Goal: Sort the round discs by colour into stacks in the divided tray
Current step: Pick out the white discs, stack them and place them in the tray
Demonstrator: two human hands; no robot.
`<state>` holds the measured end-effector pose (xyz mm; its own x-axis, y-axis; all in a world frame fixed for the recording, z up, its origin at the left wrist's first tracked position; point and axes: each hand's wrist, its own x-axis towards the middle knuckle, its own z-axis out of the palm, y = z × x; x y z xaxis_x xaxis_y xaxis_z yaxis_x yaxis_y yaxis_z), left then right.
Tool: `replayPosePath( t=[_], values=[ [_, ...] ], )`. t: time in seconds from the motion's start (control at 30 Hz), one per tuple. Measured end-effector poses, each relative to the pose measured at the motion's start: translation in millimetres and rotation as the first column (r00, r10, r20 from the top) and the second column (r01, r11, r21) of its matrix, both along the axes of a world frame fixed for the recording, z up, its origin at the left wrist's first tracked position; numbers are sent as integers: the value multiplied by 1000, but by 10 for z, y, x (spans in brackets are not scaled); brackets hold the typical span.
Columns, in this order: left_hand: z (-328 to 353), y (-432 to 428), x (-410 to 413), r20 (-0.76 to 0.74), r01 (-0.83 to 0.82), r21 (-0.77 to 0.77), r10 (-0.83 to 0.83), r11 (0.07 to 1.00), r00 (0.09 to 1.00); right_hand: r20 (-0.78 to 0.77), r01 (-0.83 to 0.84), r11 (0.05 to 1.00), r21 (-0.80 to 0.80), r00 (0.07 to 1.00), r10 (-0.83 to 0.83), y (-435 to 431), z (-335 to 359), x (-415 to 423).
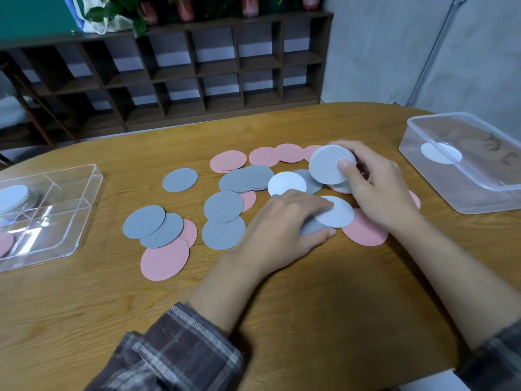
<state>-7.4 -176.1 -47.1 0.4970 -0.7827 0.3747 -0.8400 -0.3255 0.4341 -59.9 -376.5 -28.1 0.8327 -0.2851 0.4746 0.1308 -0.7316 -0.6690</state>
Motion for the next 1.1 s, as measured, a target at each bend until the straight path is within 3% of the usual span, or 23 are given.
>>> replayPosePath(
  t=[0.37, 0.7, 1.1],
  values=[
    [29, 10, 23, -50, -29, -121, 23, 992, 998, -16, -29, 999, 31, 999, 30, 50, 31, -13],
    [55, 37, 71, 51, -192, -349, 223, 917, 973, -55, -103, 990, 93, 993, 108, 95, 29, -16],
    [88, 28, 60, -96, -338, -402, 328, 851, 940, -129, -181, 970, 161, 971, 203, 139, 3, -18]
  ],
)
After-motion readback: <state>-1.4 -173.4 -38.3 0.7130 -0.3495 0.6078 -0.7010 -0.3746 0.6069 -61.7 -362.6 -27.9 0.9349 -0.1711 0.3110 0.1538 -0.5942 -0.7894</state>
